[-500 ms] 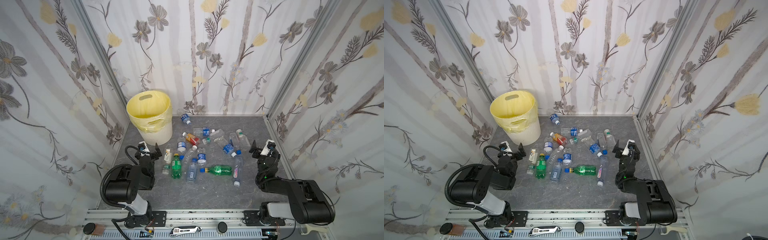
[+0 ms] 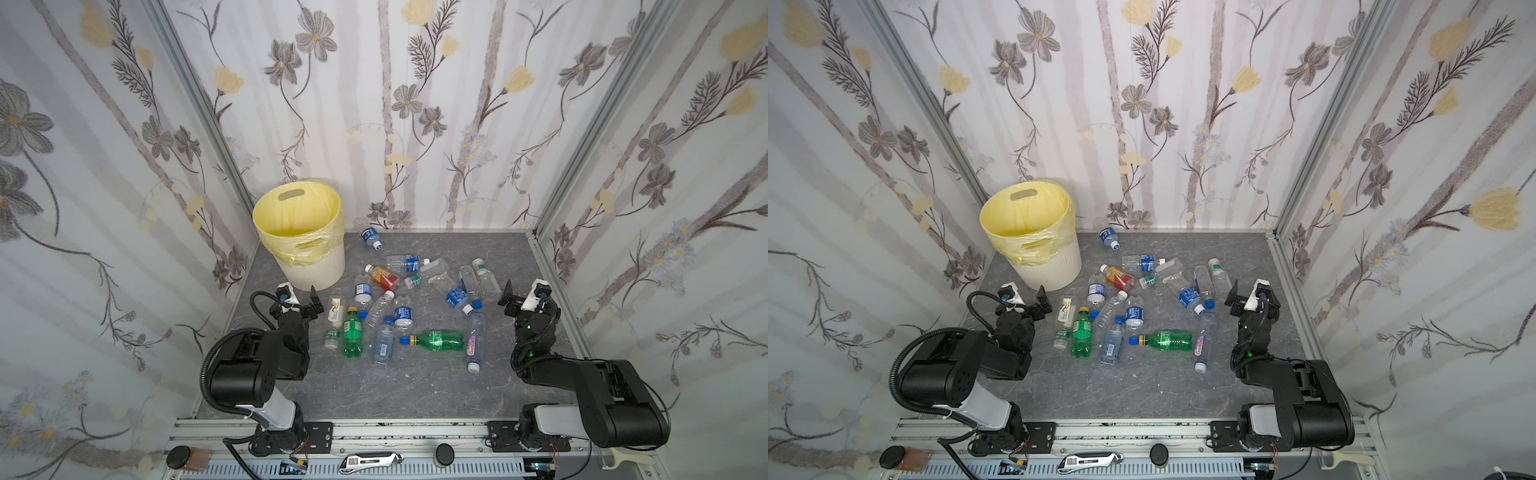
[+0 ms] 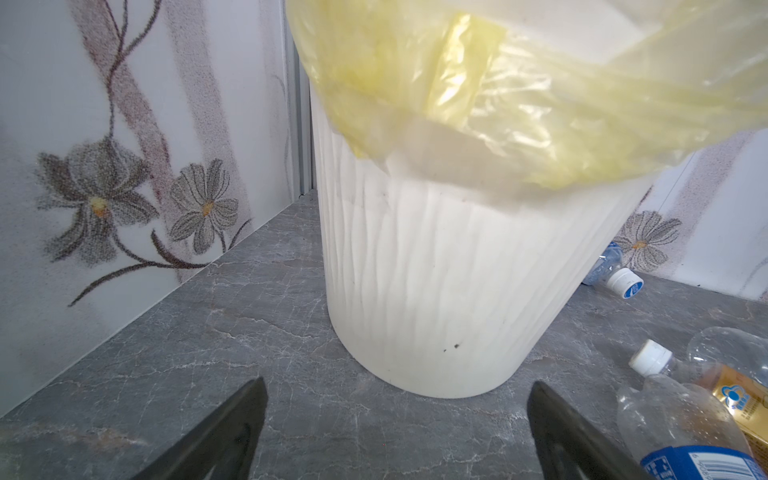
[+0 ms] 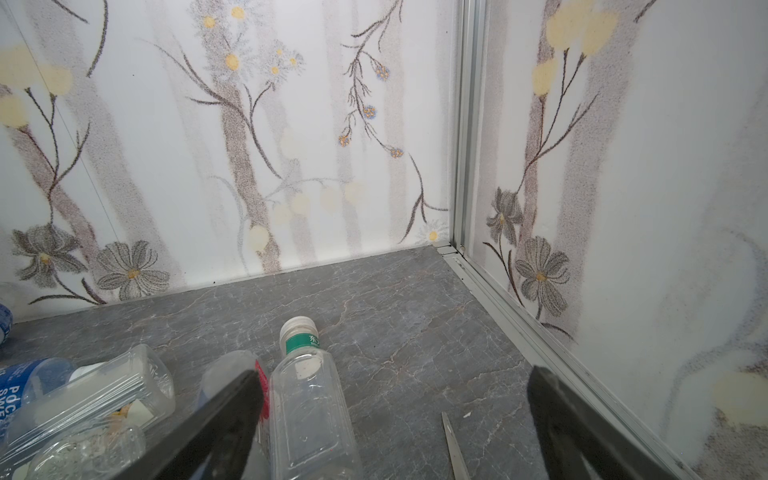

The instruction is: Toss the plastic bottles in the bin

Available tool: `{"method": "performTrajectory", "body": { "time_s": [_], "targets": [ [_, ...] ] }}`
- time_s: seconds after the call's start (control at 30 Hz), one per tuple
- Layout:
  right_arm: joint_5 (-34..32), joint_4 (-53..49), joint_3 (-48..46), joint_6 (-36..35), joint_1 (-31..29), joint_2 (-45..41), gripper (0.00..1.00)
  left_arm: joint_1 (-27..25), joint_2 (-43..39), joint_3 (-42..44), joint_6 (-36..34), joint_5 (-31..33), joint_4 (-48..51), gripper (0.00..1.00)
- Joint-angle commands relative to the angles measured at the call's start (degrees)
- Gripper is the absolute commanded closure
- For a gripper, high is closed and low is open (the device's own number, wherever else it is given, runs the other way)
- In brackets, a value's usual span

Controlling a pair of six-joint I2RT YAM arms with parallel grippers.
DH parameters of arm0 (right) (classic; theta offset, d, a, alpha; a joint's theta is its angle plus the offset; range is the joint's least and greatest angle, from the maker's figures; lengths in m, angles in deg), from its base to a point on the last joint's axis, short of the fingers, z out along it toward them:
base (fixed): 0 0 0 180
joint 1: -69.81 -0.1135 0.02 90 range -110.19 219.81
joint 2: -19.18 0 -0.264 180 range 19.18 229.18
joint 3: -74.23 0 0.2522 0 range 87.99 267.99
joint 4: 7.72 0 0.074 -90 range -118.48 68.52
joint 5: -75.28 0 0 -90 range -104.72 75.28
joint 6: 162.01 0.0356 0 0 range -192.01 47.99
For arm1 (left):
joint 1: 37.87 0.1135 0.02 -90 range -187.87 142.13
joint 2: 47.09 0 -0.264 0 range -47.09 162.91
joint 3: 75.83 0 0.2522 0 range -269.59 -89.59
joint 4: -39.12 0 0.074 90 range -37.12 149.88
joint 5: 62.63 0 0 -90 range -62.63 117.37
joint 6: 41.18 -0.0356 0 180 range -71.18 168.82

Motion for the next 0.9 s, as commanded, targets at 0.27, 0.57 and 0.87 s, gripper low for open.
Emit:
{"method": "performTrajectory", "body": {
  "time_s": [0.27,0.57,0.87],
  "targets": [
    [0.40,1.03,0.33,-0.08,-0.03,-0.13,0.00,0.04,-0.01,-0.36,-0.19,0.24,-1.02,0.00],
    [0.47,1.06,0.20,-0.07,-0.03,-0.21,0.00,0.02,-0.05,-0.42,-0.31,0.24,-0.86,0.00],
    [-4.45,-9.04,1.40,1.22,-0.03,-8.79,0.00,-4.51,-7.88,4.33,-1.83,13.69,-4.01,0.00]
  ]
}}
